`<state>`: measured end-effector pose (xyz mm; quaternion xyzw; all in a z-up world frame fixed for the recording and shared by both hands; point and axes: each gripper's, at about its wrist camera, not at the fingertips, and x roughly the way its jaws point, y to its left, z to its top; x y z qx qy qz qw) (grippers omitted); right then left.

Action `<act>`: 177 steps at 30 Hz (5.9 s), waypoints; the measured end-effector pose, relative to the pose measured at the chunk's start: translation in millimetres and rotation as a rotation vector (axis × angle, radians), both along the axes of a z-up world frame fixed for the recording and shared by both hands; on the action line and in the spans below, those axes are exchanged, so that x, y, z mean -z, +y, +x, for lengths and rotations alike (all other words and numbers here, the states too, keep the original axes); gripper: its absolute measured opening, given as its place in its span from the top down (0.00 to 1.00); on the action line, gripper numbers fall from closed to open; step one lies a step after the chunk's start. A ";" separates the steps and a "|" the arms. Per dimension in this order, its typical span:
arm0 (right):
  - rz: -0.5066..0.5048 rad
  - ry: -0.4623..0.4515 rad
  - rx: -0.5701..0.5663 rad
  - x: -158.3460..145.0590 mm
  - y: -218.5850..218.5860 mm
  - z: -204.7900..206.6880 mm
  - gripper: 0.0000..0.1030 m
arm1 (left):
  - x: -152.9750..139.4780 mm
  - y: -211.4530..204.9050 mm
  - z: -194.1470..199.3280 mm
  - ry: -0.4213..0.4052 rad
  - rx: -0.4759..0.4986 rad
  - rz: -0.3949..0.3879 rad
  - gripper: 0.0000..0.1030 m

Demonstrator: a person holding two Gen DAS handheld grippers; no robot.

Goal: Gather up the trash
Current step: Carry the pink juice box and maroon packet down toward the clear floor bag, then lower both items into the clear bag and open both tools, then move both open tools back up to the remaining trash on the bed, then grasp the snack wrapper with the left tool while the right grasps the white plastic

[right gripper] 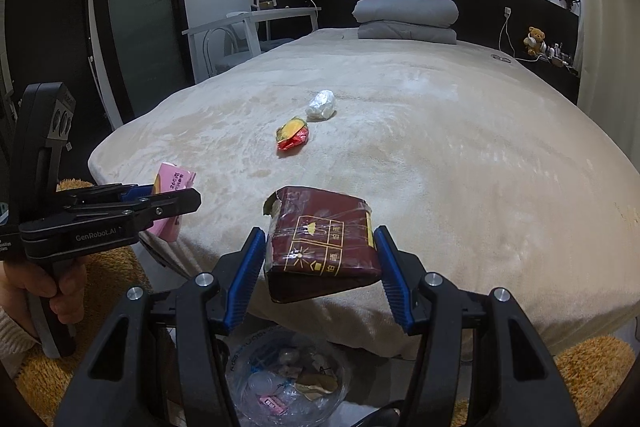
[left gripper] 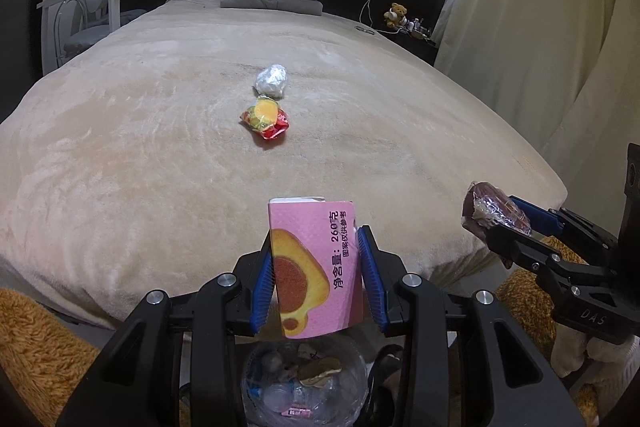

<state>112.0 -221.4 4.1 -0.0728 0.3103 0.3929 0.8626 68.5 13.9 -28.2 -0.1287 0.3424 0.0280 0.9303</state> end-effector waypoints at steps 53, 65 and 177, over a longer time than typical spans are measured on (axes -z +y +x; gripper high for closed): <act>-0.406 0.527 -0.045 137.6 25.2 6.3 0.46 | 148.9 -28.2 11.9 0.616 0.092 -0.191 0.63; -0.455 0.586 -0.050 152.2 36.4 15.8 0.46 | 161.8 -25.2 14.2 0.677 0.088 -0.207 0.63; 0.092 0.118 0.058 4.2 80.6 217.8 0.05 | 42.9 85.1 213.9 0.210 -0.035 0.137 0.42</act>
